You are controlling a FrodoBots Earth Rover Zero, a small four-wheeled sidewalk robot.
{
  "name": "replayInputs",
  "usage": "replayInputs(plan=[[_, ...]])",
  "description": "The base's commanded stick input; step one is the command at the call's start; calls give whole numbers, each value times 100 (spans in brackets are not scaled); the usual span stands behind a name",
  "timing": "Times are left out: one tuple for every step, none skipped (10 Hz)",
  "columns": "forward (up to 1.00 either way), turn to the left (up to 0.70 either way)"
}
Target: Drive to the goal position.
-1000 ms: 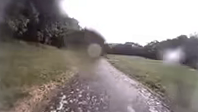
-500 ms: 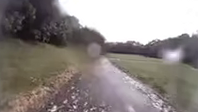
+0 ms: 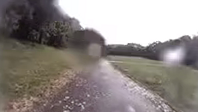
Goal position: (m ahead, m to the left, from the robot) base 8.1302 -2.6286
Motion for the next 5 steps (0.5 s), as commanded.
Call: replayInputs(plan=[[70, 0], [70, 0], [70, 0], [70, 0], [70, 0]])
